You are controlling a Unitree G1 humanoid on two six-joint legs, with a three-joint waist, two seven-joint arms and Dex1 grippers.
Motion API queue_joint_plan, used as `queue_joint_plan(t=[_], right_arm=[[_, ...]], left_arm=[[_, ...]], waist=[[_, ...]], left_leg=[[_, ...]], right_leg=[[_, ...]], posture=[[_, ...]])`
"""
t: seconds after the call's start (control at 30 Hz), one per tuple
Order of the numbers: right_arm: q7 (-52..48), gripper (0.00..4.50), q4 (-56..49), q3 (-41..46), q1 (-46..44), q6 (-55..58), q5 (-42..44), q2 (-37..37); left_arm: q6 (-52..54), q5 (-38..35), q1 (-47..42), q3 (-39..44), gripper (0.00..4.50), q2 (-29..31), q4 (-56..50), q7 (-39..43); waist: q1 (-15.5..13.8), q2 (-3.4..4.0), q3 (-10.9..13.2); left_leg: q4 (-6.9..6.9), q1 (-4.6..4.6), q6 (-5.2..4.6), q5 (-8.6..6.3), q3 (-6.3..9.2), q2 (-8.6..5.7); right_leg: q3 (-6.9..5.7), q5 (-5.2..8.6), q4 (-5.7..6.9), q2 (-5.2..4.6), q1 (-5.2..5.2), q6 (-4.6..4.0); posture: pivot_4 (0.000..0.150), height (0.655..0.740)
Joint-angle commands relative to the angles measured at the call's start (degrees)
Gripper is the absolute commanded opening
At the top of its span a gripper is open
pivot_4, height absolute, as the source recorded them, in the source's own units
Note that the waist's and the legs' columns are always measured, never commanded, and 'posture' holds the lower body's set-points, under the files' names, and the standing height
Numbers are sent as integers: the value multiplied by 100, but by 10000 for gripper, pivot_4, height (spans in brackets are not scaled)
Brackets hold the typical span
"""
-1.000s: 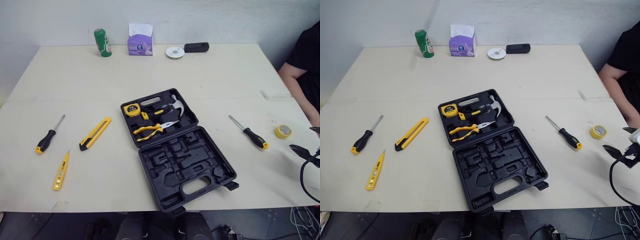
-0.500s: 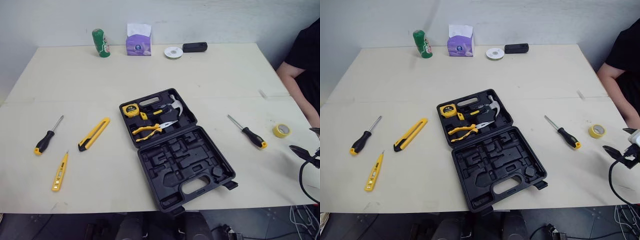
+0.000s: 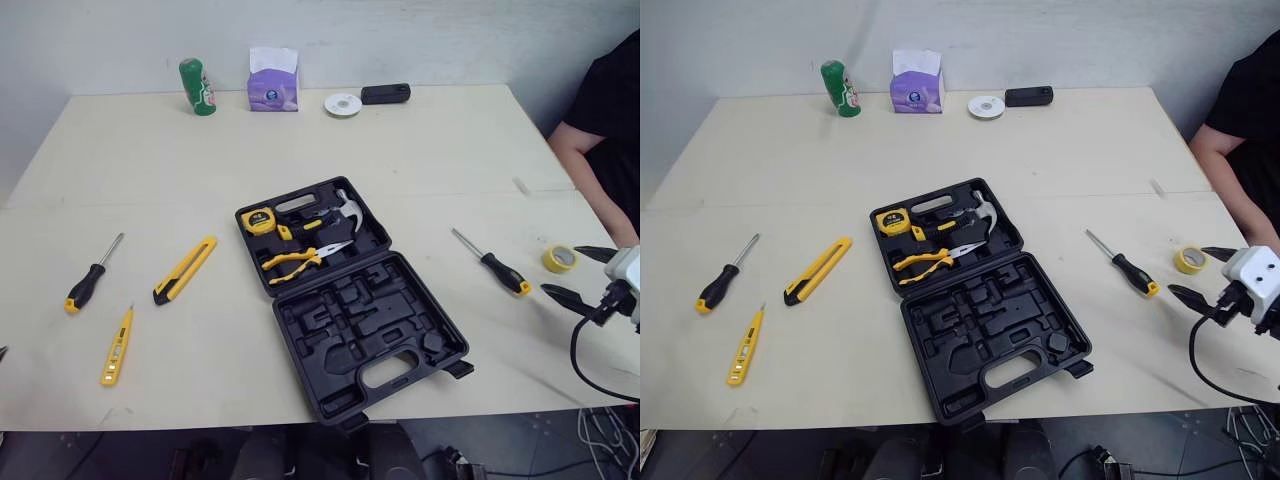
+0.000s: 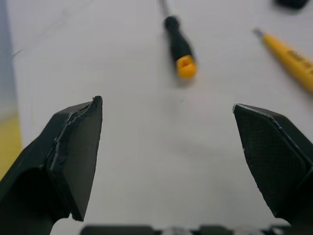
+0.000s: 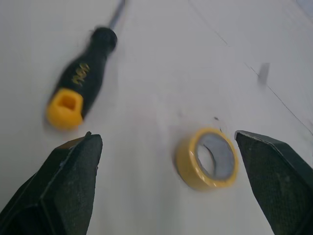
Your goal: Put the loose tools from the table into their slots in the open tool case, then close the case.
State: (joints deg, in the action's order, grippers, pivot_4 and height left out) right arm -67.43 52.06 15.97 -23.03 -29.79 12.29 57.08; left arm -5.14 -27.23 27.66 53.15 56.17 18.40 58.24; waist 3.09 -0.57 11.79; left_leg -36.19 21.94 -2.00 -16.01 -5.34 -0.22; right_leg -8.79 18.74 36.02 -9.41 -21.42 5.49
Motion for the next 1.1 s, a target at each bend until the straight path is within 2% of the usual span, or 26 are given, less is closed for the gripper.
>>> queue_joint_plan(t=[0.03, 0.3, 0.37, 0.4, 0.43, 0.47, 0.63, 0.67, 0.73, 0.9, 1.1], right_arm=[[-416, 45000, -1032, -131, -104, 610, 422, -180], [-499, 45000, -2374, -889, -684, 2234, 327, -523], [-513, 38987, -2403, -1031, -850, 2354, 259, -599], [-511, 35986, -2391, -1104, -945, 2438, 226, -655], [-515, 30146, -2376, -1167, -1018, 2473, 193, -697], [-510, 26351, -2325, -1249, -1115, 2441, 123, -751], [-254, 1989, -1875, -1711, -1746, 2288, -406, -1173], [-214, 0, -1775, -1806, -1857, 2289, -511, -1256], [-117, 0, -1566, -2039, -2042, 2125, -779, -1438], [287, 0, -1123, -2256, -2429, 1901, -1100, -1930], [402, 0, -905, -2387, -2559, 1758, -1328, -2196]], left_arm=[[620, -252, -24, -358, 44862, -237, -1440, -122], [1746, -29, -729, -1604, 44862, -394, -3465, -889], [2107, -131, -995, -1834, 45000, -431, -3781, -1084], [2339, -187, -1119, -1990, 42428, -459, -3954, -1203], [2493, -189, -1204, -2134, 39488, -475, -4094, -1275], [2595, -118, -1299, -2339, 36623, -484, -4239, -1349], [3376, 71, -2018, -3376, 15006, -694, -4634, -1974], [3495, 117, -2170, -3559, 10119, -754, -4663, -2077], [3811, 157, -2494, -3953, 684, -947, -4701, -2301], [4448, 315, -2967, -4786, 280, -1415, -4726, -2733], [4896, 456, -3225, -5235, 280, -1708, -4713, -2963]], waist=[[-6, 1, 0], [-94, 2, 0], [-136, 2, 0], [-151, 2, 0], [-154, 2, 0], [-155, 2, 0], [-157, 2, 0], [-158, 2, 0], [-159, 2, 0], [-156, 2, 0], [-162, 2, 0]], left_leg=[[0, 0, 0, 0, 0, 0], [-17, 7, 0, 2, 5, 4], [-22, 12, 0, 3, 6, 5], [-23, 13, -1, 3, 5, 4], [-26, 14, -2, 3, 5, 4], [-28, 15, -2, 3, 5, 4], [-44, 21, -5, 5, 6, 3], [-51, 24, -6, 5, 8, 3], [-73, 30, -6, 5, 12, 7], [-89, 39, -6, 6, 11, 11], [-99, 40, -3, 7, 12, 27]], right_leg=[[1, 0, -1, 0, 0, 0], [0, -5, 5, 5, 0, -2], [-1, -5, 4, 8, -1, -2], [-2, -5, 3, 8, -2, -2], [-2, -6, 3, 9, -1, -1], [-2, -6, 4, 9, -1, 0], [-2, -11, 8, 12, 0, 5], [-3, -11, 12, 14, -1, 5], [-3, -12, 19, 19, 0, 5], [0, -12, 44, 30, 0, 5], [20, -13, 43, 85, 0, 6]], posture=[[1500, 7400], [1500, 7400], [1500, 7400], [1500, 7400], [1500, 7400], [1500, 7400], [1500, 7400], [1500, 7400], [1500, 7400], [1500, 7400], [1500, 7400]])
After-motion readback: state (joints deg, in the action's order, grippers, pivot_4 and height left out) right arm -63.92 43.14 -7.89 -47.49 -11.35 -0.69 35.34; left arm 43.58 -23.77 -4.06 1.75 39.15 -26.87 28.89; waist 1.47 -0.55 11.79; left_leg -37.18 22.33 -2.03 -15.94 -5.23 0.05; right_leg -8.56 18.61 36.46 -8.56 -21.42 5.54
